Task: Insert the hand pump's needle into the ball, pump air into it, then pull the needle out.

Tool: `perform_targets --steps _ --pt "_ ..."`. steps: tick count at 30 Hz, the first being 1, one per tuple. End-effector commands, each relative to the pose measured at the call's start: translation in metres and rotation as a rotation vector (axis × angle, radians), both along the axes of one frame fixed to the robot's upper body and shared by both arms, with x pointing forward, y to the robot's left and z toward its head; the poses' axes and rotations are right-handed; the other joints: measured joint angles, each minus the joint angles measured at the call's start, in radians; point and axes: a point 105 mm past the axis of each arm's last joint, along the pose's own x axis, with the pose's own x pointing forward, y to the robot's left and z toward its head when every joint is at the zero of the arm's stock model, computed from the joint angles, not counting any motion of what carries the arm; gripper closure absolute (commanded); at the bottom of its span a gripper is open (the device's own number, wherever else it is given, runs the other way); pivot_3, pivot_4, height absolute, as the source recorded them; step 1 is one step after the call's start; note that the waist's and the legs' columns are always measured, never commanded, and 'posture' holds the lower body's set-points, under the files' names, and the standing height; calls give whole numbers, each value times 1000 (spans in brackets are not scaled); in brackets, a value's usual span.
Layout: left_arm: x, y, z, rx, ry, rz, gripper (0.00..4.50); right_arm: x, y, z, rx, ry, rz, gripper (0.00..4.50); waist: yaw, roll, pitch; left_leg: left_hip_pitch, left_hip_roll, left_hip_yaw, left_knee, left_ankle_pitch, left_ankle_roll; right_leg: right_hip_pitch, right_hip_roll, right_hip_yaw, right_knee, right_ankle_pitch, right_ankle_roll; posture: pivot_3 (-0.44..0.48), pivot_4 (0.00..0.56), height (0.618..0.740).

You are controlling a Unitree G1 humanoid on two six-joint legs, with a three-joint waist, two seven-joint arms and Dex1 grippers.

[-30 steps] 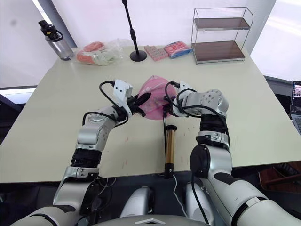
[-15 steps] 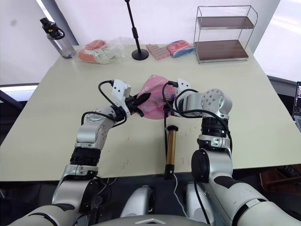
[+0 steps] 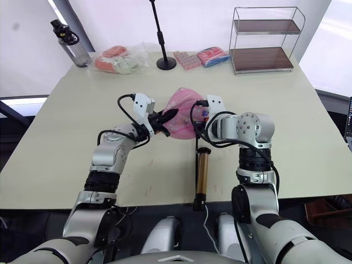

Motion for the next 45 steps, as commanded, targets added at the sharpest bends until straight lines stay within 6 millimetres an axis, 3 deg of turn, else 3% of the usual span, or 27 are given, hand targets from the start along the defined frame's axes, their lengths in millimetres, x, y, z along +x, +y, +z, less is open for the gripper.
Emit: perform_targets --steps 1,14,16,20,33,45 --pt "-14 -23 -44 53 154 -101 4479 -2 17 22 47 -95 67 4173 3 0 0 0 0 0 0 0 0 0 0 0 0 0 0 0 150 731" --pt "-13 -21 -44 56 151 -92 4479 -6 3 27 -17 -161 88 4173 8 1 0 -1 0 0 -2 0 0 -1 0 0 -3 0 0 0 150 731" --pt "-13 -22 -44 56 151 -92 4500 -9 1 28 -34 -182 101 3100 10 1 1 -2 0 -1 -2 0 0 -1 0 -1 -5 0 0 0 150 731" --pt "-12 -22 -44 56 151 -93 4500 -11 -1 28 -65 -213 117 1437 15 2 0 -5 0 -2 -2 0 0 -1 -1 -3 -7 0 0 0 150 731" --pt "-13 -23 -46 54 149 -90 4500 -23 -23 23 -249 -407 182 1437 35 2 0 -12 -2 -4 -2 0 0 -4 -3 -7 -11 2 -2 0 150 731" --pt "-13 -22 -46 55 147 -87 4500 -24 -22 18 -156 -496 92 1437 36 2 0 -11 -2 -4 -1 0 0 -4 -3 -7 -11 2 -1 0 150 731"
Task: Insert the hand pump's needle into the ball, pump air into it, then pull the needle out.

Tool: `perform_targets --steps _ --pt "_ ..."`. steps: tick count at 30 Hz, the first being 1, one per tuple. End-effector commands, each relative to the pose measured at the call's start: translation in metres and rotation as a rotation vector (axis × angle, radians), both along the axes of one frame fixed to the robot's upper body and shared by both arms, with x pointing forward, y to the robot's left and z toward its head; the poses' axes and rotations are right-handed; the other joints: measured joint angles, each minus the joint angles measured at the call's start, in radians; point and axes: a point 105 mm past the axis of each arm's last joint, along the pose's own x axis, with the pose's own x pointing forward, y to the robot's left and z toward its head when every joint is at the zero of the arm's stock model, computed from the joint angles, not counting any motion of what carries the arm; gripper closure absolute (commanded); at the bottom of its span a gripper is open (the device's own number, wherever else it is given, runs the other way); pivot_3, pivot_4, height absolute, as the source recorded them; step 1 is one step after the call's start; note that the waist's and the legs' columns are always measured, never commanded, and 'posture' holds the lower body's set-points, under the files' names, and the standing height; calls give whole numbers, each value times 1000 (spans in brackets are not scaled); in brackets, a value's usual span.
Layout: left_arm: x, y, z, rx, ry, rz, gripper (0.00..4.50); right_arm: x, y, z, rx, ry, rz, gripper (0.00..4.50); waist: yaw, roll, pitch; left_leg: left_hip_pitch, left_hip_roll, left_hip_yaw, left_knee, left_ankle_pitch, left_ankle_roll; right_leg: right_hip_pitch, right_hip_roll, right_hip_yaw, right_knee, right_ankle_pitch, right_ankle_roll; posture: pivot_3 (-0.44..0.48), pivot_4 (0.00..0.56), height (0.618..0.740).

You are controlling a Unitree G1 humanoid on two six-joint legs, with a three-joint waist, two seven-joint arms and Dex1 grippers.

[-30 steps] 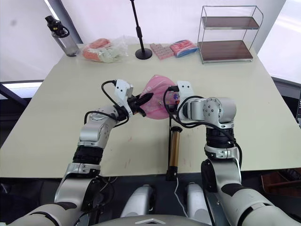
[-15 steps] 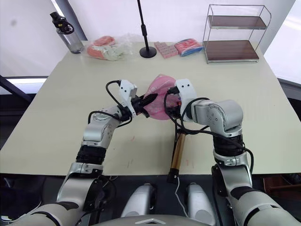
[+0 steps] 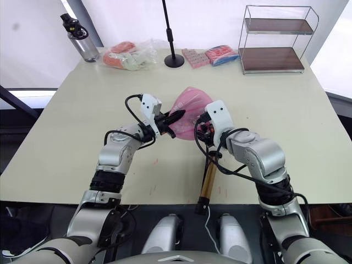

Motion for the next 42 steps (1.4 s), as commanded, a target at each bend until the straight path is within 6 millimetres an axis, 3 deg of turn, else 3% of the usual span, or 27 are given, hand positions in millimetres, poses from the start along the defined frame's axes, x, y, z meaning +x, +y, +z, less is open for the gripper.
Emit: perform_targets --steps 1,9,26,29,33,42 --pt "-10 -7 -45 61 156 -26 4500 1 -4 15 40 -73 -30 1437 0 0 0 0 0 0 0 0 0 0 0 0 0 0 0 0 150 731" --pt "-9 -7 -45 60 157 -24 4500 -1 -4 7 92 -64 -84 1437 0 0 0 0 0 0 1 0 0 0 0 0 0 1 -1 0 150 731" --pt "-10 -7 -46 60 159 -23 4500 0 -1 11 123 -88 -96 1437 0 0 0 0 0 0 1 0 0 0 0 0 1 1 -2 0 150 731" --pt "-10 -7 -46 60 159 -23 4500 -1 0 11 120 -84 -88 2305 0 0 0 0 0 0 2 0 0 0 0 0 1 1 -2 0 150 731" --pt "-9 -7 -47 60 160 -23 4500 -1 1 10 117 -80 -84 4159 0 0 0 0 0 0 3 0 0 0 0 0 2 1 -2 0 150 731" --pt "-9 -7 -47 59 162 -21 4500 -3 2 6 74 -77 -60 4158 -1 1 -1 0 0 0 5 0 0 1 0 0 4 2 -2 0 150 731"
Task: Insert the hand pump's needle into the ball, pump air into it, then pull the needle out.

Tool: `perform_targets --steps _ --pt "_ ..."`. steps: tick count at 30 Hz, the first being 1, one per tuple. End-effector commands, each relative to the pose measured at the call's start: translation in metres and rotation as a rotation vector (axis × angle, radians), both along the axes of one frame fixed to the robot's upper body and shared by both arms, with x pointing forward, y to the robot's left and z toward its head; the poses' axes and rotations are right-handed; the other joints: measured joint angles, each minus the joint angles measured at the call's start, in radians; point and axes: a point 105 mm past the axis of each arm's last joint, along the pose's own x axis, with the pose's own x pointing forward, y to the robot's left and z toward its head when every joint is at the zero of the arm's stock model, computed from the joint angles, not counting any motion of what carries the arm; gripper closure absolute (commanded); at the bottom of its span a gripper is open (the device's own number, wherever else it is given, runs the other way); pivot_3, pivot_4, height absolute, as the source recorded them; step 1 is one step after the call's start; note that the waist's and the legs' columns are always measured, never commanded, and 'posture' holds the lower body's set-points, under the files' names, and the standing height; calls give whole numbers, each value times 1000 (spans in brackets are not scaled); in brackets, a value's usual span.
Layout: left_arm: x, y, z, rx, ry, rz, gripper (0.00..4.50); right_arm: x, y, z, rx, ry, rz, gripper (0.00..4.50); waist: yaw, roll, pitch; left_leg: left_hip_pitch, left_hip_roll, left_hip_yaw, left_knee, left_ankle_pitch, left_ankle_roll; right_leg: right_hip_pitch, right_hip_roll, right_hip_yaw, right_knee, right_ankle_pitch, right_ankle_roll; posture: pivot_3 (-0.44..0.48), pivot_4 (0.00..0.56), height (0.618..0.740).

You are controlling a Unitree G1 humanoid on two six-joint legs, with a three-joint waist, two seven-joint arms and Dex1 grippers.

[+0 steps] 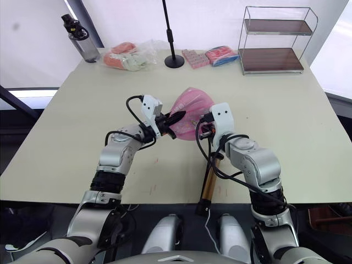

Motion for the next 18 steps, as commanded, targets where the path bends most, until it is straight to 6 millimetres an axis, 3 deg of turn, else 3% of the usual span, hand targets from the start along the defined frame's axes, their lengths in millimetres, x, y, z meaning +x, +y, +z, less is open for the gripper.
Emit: perform_targets --steps 1,8,18 --pt "-8 -6 -44 56 154 -20 4500 -4 5 9 -38 -61 50 4158 0 0 0 0 0 0 0 0 0 0 0 0 0 0 0 0 150 731" --pt "-9 -8 -45 54 167 -29 4500 -3 9 4 -245 -136 171 4158 0 0 -1 0 0 0 2 0 0 1 0 0 0 0 0 0 150 731" --pt "-10 -14 -49 48 204 -49 4500 8 12 -8 -413 -65 267 4158 -3 0 -2 3 0 1 7 0 0 2 1 1 7 -1 1 0 150 731"
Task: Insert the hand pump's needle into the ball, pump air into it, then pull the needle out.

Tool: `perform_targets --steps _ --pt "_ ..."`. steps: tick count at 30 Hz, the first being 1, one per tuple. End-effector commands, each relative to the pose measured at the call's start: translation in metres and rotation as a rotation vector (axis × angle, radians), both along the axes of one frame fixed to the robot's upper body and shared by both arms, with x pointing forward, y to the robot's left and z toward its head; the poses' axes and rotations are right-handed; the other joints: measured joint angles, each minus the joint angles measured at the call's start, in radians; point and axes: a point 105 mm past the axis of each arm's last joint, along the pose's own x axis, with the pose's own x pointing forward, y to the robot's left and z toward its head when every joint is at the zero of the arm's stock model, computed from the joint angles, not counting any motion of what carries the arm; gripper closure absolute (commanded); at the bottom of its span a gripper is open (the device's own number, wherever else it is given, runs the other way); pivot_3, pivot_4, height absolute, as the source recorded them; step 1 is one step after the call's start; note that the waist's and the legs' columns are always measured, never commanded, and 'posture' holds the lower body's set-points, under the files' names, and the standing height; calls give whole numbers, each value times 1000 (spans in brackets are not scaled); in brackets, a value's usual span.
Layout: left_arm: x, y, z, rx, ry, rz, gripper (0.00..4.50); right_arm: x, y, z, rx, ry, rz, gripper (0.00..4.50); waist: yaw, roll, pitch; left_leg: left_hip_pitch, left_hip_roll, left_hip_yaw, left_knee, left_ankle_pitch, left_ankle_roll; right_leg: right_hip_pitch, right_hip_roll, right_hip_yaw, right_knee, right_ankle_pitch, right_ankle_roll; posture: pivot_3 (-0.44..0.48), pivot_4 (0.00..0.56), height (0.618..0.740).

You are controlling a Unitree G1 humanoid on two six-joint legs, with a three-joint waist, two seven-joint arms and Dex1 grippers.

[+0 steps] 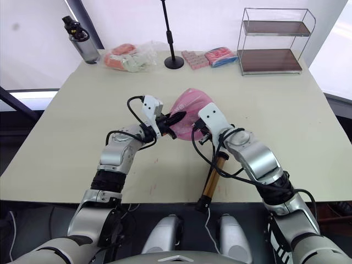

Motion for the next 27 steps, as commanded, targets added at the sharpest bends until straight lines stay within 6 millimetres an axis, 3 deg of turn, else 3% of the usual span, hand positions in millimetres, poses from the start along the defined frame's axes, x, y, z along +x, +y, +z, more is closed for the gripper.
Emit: perform_targets --steps 1,7,27 --pt "-13 -12 -47 50 189 -50 4500 0 7 -8 -66 38 53 4158 -1 0 -1 1 0 0 0 0 0 0 0 0 1 -1 1 0 150 731" --pt "-15 -13 -52 33 237 -44 4500 2 12 -18 -122 91 72 4158 -7 -1 -4 12 1 1 -1 0 0 8 1 2 4 -2 2 0 150 731" --pt "-14 0 -63 -41 384 43 4500 17 27 -32 -160 136 91 4158 -27 -2 -22 14 1 1 -2 0 0 9 1 2 4 -2 2 0 150 731"
